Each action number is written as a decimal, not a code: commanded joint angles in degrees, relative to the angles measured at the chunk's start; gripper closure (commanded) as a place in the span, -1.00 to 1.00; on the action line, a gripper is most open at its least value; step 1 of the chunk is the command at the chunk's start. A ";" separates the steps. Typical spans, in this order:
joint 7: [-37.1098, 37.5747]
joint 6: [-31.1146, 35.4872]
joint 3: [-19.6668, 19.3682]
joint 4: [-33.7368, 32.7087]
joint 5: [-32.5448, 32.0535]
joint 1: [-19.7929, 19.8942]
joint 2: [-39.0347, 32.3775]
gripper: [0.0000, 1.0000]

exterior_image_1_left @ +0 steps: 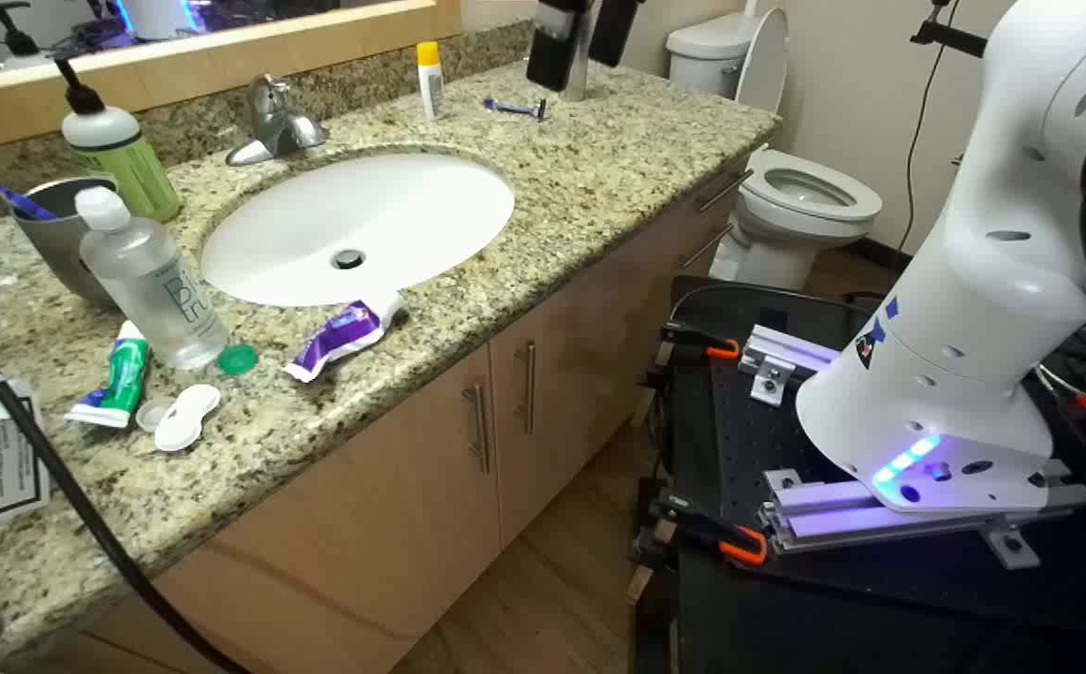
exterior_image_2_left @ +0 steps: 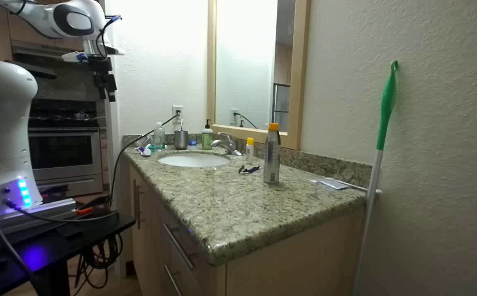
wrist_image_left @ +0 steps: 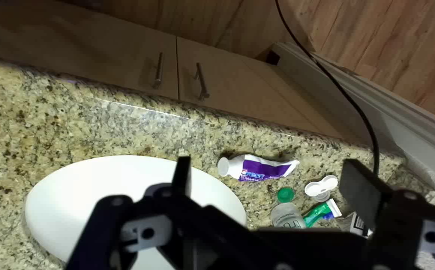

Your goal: Open the tap

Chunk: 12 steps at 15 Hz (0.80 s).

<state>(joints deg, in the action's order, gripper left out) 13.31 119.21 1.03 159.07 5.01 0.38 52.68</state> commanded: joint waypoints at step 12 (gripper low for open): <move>-0.39 36.97 -7.95 -16.26 15.87 -0.29 -27.72 -1.00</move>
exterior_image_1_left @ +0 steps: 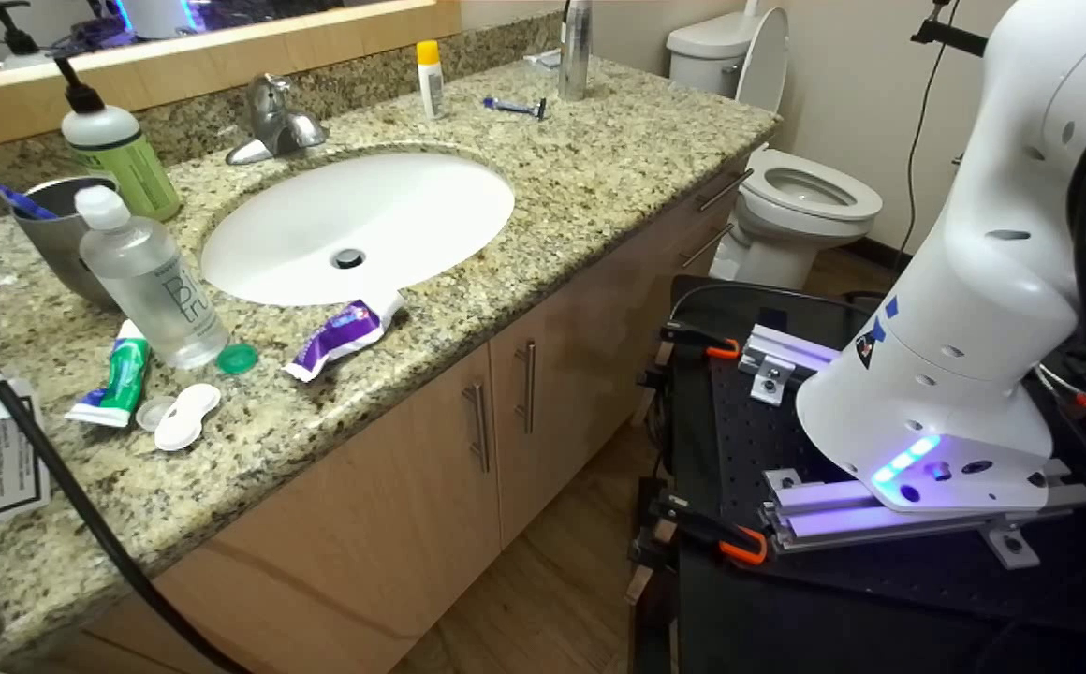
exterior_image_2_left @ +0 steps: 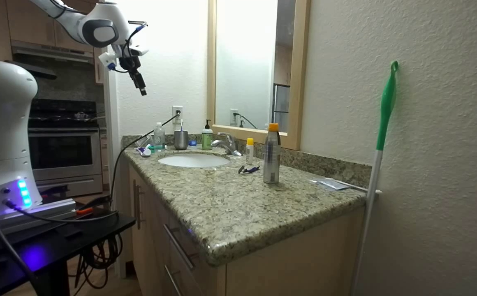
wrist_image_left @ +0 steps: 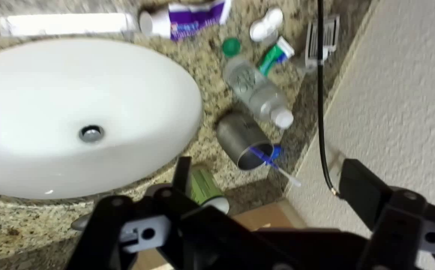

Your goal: Open the tap

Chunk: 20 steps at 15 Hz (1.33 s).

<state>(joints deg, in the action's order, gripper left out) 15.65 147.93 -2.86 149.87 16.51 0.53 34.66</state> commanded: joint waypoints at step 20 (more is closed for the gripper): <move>-10.47 22.18 -7.92 -19.16 -6.79 6.75 -33.25 -1.00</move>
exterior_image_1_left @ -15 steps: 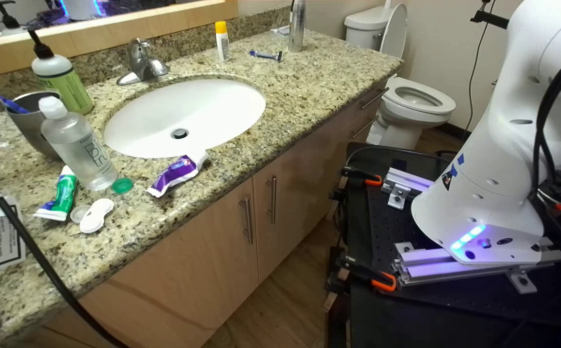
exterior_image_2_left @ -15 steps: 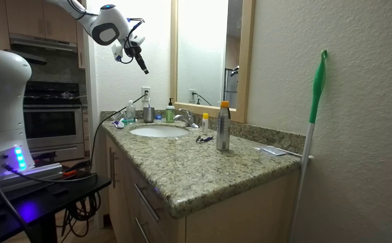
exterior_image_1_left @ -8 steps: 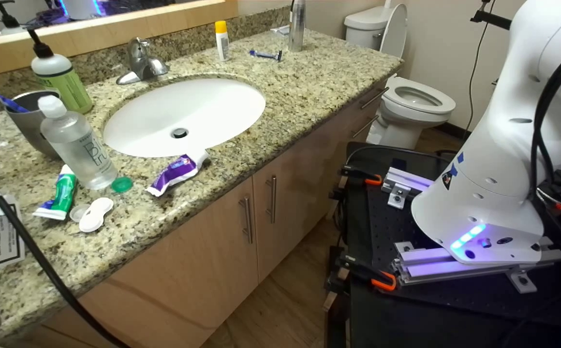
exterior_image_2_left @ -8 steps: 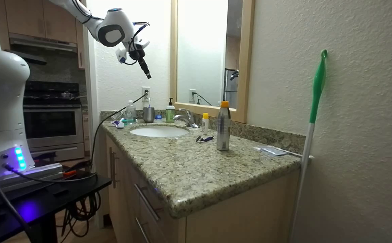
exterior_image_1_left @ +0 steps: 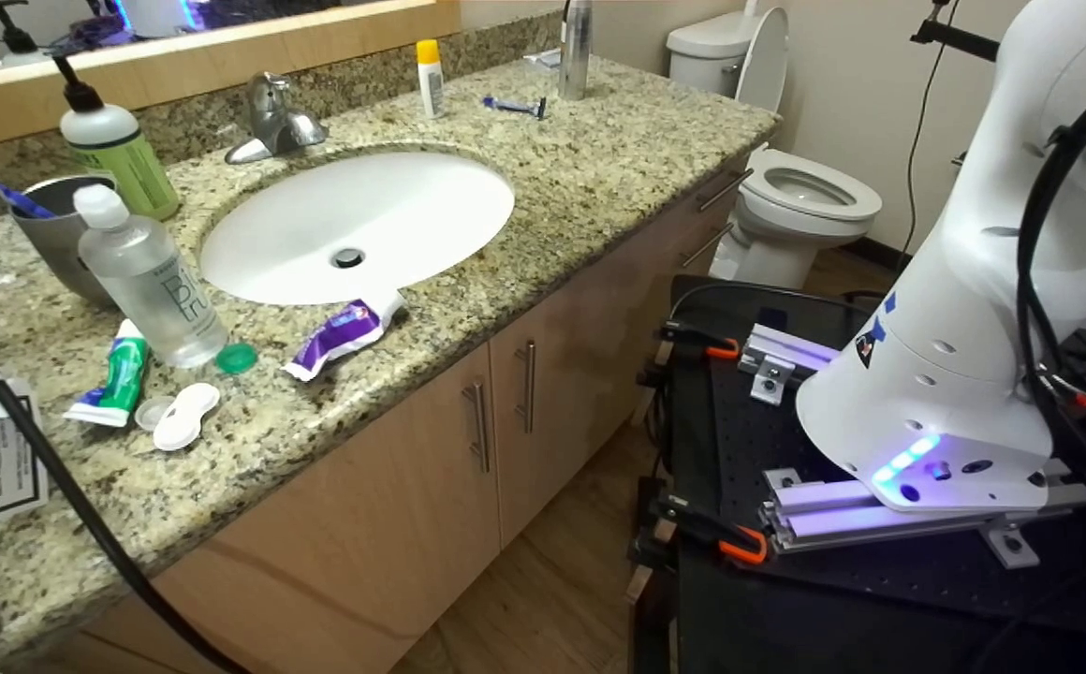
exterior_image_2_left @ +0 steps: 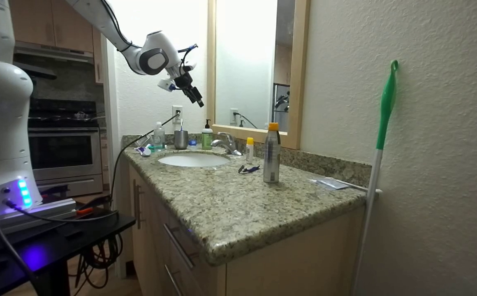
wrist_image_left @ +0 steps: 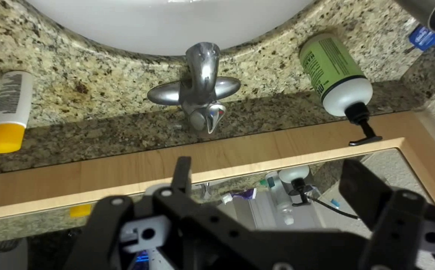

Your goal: Open the tap

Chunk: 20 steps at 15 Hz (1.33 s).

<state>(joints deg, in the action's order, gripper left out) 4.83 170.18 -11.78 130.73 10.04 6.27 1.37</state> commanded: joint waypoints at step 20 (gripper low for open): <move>20.66 7.03 -6.96 -6.46 -23.41 -0.55 -17.28 -1.00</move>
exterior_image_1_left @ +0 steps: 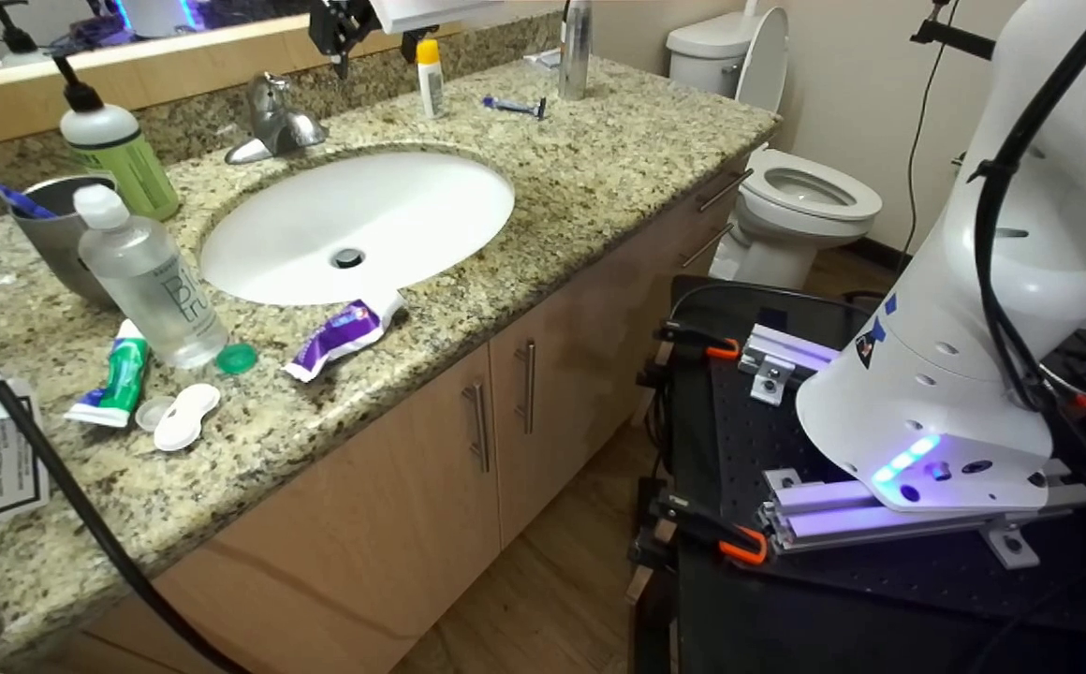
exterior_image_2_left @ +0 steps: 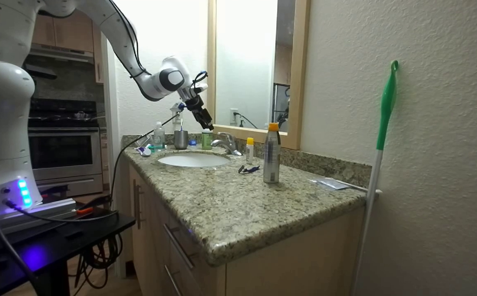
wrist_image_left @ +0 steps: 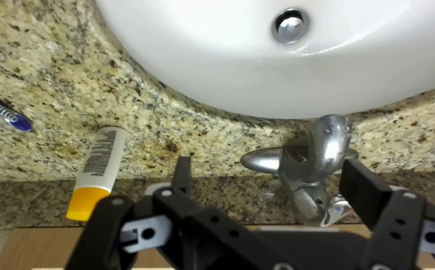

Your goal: Open the tap

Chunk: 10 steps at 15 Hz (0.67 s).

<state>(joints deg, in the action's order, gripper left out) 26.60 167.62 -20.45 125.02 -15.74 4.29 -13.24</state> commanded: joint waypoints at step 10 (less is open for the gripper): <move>2.08 16.61 2.10 -5.01 3.83 0.23 -10.45 -1.00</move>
<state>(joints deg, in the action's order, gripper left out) 27.65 178.88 -19.66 122.89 -13.11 4.22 -18.66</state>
